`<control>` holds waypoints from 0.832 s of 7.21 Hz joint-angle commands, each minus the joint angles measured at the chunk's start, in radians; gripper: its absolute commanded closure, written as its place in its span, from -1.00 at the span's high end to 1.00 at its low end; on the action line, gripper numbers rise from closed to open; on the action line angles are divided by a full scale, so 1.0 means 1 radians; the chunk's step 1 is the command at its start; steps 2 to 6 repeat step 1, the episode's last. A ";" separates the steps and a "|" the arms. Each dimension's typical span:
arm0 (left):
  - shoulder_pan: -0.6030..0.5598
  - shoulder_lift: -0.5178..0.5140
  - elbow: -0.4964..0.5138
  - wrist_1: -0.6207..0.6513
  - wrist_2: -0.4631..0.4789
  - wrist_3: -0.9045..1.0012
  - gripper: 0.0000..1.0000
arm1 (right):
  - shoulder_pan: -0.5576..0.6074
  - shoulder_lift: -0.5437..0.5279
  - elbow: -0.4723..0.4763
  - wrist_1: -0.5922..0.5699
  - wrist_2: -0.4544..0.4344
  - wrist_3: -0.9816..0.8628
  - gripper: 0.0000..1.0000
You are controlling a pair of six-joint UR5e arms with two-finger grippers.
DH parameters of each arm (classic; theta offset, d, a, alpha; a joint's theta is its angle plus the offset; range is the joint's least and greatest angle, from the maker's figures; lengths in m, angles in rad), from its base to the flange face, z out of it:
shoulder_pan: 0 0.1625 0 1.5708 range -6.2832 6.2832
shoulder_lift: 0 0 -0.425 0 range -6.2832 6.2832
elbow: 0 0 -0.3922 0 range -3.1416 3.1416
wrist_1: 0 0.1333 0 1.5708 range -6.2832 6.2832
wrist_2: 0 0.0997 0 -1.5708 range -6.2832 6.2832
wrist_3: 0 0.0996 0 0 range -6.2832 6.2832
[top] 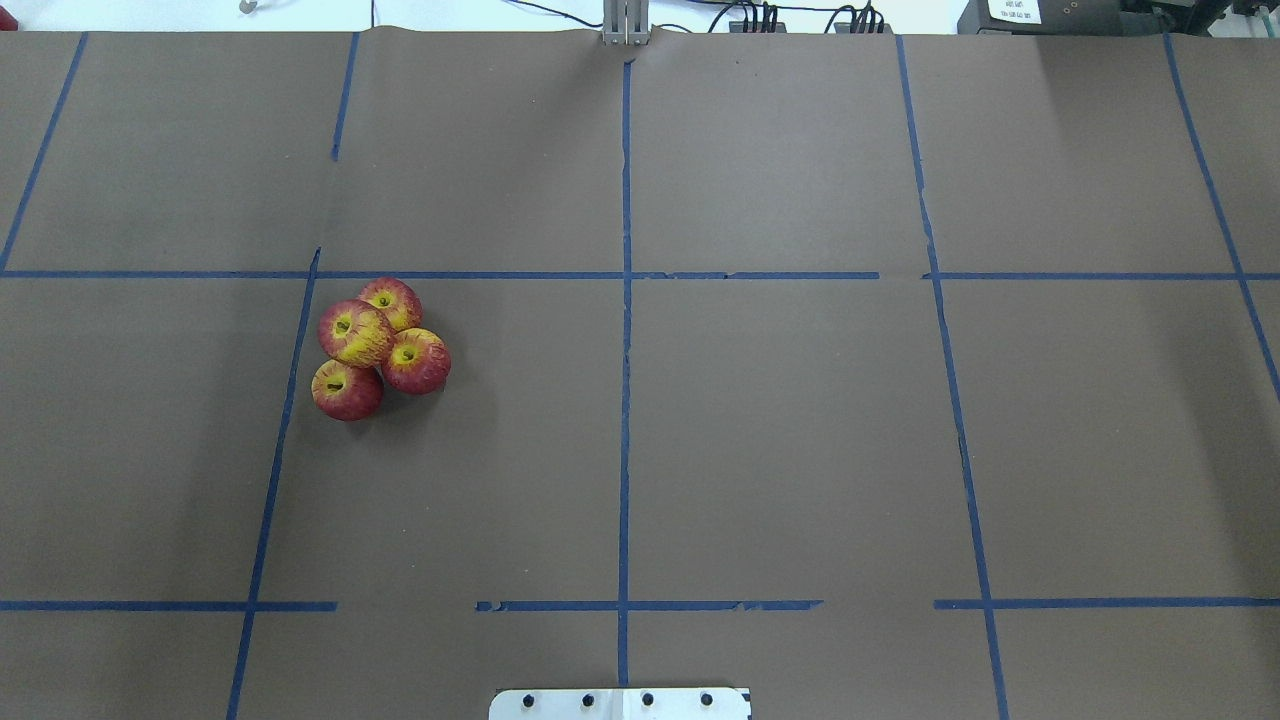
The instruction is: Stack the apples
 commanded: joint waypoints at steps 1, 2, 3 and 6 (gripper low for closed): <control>0.002 -0.007 0.000 -0.003 -0.001 0.000 1.00 | 0.000 0.000 0.001 -0.001 -0.001 0.000 1.00; 0.002 -0.007 0.000 -0.003 -0.001 0.000 1.00 | 0.000 0.000 0.001 -0.001 -0.001 0.000 1.00; 0.002 -0.007 0.000 -0.003 -0.001 0.000 1.00 | 0.000 0.000 0.001 -0.001 -0.001 0.000 1.00; 0.002 -0.007 0.000 -0.003 -0.001 0.000 1.00 | 0.000 0.000 0.001 -0.001 -0.001 0.000 1.00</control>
